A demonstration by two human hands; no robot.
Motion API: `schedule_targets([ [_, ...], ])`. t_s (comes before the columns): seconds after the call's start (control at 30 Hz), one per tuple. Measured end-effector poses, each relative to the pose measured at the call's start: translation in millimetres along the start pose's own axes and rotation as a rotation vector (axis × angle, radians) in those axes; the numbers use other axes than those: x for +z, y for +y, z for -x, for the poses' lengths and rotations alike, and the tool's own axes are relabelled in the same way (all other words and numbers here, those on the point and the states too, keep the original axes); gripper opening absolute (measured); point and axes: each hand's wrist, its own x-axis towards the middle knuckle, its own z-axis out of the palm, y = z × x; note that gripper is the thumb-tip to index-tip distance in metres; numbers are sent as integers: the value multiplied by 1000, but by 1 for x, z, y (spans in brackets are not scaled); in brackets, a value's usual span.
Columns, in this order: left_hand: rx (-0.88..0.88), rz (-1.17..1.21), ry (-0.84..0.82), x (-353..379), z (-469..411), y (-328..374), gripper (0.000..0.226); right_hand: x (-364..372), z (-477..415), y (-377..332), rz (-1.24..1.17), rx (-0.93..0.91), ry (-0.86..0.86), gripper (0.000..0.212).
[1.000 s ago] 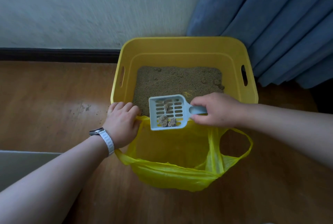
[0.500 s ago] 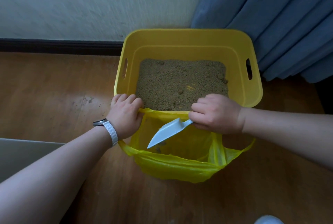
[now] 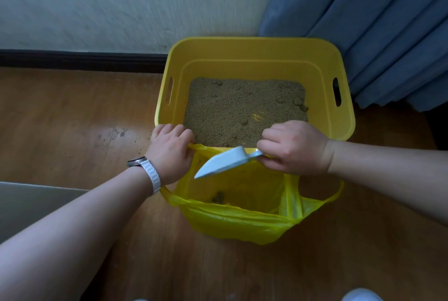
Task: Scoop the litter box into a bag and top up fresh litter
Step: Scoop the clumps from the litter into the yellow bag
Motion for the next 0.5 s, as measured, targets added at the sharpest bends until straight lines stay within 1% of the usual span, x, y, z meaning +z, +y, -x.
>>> schedule_targets([
  [0.03,0,-4,-4,-1,0,1,19,-2,-1,1,-25,69,-9,24],
  [0.1,6,-15,-17,-2,1,1,27,-9,-8,6,-105,271,-48,29],
  [0.13,5,-16,-27,-2,1,0,25,-15,-13,11,-159,400,-113,31],
  [0.2,16,-2,-35,-1,0,-2,14,-25,-23,26,-250,637,-311,27],
  [0.27,28,2,-49,-1,-1,-2,11,-29,-28,44,-309,778,-464,25],
  [0.33,30,1,-45,-1,-2,-2,11,-25,-28,61,-319,829,-588,25],
  [0.43,27,-7,-15,1,-2,-2,13,-13,-18,83,-261,797,-775,26],
  [0.5,30,-20,-12,2,-1,-3,17,-10,-13,95,-200,768,-841,25],
])
